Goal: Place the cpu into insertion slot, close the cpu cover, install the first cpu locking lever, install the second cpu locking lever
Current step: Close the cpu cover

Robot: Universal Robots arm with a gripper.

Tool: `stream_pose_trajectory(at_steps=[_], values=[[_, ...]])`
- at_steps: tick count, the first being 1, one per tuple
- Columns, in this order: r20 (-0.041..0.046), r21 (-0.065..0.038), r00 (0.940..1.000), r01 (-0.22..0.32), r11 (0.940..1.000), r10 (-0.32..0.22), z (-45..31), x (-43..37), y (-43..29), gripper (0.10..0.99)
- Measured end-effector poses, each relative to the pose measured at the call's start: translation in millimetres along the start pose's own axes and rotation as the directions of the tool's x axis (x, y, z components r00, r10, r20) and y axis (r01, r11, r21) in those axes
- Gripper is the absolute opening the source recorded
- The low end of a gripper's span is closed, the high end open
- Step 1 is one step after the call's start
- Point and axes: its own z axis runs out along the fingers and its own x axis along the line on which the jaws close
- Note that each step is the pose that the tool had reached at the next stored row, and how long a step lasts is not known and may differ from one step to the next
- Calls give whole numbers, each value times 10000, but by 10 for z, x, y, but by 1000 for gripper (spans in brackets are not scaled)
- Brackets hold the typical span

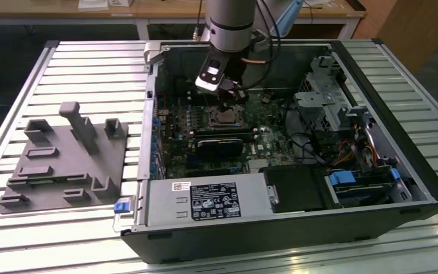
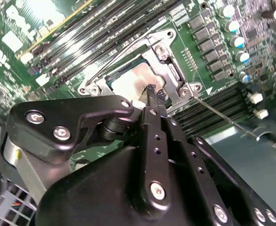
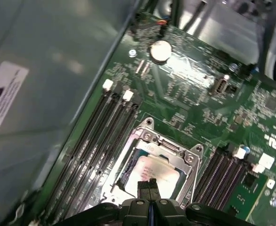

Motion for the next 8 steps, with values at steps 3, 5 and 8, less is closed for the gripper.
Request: stream_pose_trajectory(at_steps=[3,5,8], values=[[-6,2,9986,538,9986,-538,1,0,0,106],[-10,3,9960,896,9960,-896,2,0,0,106],[-17,3,9894,1449,9894,-1449,3,0,0,106]])
